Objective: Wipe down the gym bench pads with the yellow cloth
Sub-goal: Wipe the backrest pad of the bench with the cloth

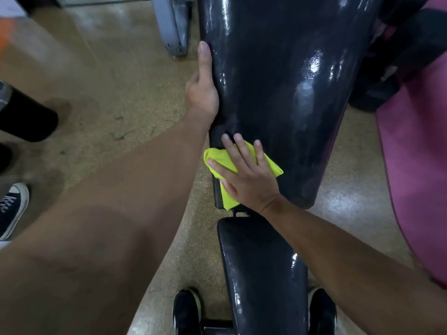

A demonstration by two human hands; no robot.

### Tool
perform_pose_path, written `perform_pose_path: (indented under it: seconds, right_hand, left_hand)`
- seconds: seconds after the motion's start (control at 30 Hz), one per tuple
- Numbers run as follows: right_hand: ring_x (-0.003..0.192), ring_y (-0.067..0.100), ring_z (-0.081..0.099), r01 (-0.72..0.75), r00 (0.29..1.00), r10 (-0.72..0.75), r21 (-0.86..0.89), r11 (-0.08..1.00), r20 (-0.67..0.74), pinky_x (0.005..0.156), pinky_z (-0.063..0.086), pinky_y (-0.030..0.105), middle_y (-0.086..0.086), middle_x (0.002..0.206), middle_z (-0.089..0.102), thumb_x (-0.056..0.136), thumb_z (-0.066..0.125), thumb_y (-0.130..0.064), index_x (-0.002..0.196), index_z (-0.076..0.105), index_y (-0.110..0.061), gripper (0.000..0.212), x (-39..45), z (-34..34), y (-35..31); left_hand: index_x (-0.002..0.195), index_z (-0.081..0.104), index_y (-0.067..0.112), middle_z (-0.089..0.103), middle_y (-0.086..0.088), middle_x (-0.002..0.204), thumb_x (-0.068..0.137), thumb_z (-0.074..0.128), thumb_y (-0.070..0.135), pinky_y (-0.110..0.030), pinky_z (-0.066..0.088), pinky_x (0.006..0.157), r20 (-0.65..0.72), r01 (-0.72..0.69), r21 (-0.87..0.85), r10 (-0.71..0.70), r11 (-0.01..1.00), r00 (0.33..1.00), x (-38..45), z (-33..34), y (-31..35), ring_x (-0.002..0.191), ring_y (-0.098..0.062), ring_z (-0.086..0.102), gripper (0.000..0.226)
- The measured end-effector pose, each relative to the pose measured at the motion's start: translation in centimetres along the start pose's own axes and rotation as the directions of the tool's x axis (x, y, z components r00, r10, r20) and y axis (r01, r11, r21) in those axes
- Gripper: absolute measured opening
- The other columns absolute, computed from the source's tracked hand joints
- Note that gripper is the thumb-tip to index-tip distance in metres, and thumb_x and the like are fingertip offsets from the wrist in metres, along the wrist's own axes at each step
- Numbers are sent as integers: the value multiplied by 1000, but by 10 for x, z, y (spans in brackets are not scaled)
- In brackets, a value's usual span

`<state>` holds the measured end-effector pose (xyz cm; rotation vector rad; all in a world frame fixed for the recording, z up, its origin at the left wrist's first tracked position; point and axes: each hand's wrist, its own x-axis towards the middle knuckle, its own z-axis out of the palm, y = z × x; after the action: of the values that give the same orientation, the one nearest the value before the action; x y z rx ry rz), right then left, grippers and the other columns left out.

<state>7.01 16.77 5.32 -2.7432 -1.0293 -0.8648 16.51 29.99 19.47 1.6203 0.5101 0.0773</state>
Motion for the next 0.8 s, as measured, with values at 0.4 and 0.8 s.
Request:
perform_pose_path:
  seconds: [0.4,0.8]
  right_hand:
    - [155,40,20,-146,989,145,36,989,22,128,5,59,21,166,22,103,54,-42,155,44,-38,54,-14,-6,6]
    - [153,46,22,-268,963,268,45,962,-7,126,7,63,25,165,25,105,45,-47,155,43,-37,52,-13,-11,17]
  left_hand:
    - [106,76,36,78,13,114,92,40,82,-36,46,117,7,-42,20,42,999,999,5,-2,-6,114,-7,69,60]
    - [87,71,37,75,18,99,99,42,76,-32,47,114,-33,5,13,-4,1000,999,5,2,-5,102,-2,67,50]
